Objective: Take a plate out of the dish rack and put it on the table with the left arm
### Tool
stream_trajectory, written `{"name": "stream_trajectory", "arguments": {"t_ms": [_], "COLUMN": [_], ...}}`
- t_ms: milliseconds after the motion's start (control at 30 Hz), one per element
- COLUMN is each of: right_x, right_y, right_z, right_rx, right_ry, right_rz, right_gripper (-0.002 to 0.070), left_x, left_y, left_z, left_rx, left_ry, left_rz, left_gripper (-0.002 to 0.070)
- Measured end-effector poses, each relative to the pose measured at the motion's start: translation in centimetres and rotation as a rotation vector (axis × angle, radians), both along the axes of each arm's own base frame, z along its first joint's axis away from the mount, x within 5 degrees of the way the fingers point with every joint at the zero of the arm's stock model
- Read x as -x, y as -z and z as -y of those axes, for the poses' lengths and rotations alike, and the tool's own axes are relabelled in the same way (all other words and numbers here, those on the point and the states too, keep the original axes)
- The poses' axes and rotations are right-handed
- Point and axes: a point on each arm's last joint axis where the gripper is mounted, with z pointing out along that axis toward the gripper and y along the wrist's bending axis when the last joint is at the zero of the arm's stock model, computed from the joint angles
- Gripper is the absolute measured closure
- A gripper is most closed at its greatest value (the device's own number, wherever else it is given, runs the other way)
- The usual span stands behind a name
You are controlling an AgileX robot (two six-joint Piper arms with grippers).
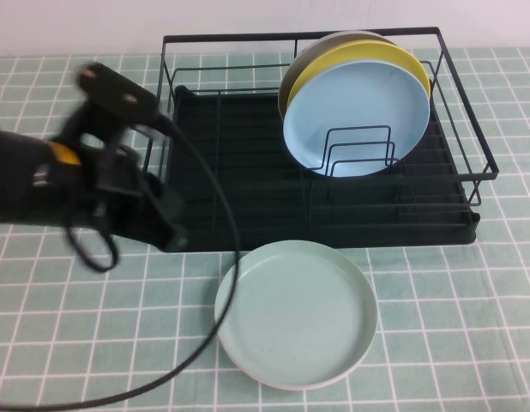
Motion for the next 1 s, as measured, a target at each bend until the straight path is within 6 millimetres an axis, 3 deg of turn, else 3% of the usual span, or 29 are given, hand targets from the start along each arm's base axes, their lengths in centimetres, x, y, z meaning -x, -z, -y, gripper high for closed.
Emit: {"name": "stream_trajectory", "arguments": {"t_ms": [100, 233, 400, 567, 833, 1000], "right_x": [0.0, 0.0, 0.0, 0.0, 0.0, 0.0], "right_y": [0.0, 0.0, 0.0, 0.0, 0.0, 0.0], "right_z": [0.0, 0.0, 0.0, 0.0, 0.0, 0.0], "right_rx": [0.0, 0.0, 0.0, 0.0, 0.0, -0.004], "right_ry": [0.0, 0.0, 0.0, 0.0, 0.0, 0.0], "right_rz": [0.0, 0.0, 0.0, 0.0, 0.0, 0.0], "right_gripper": [0.0694, 0.0694, 0.0694, 0.0694, 0.0694, 0.0694], "left_x": [2.3, 6.2, 10.4, 12.2, 12.9, 14.5], "left_y": [-2.2, -2.8, -0.2, 2.0, 2.8, 5.1], "left_z": [-1.9, -4.5, -6.5, -7.7, -8.8, -9.5], "left_rx": [0.014, 0.062, 0.123, 0.054, 0.05, 0.171], "left_ry": [-0.096, -0.201, -0.27, -0.274, -0.401, -0.39], "left_rz": [0.081, 0.202, 0.168, 0.145, 0.096, 0.283], "left_gripper": [0.0666, 0.0673, 0.0675, 0.0675, 0.0676, 0.0676]}}
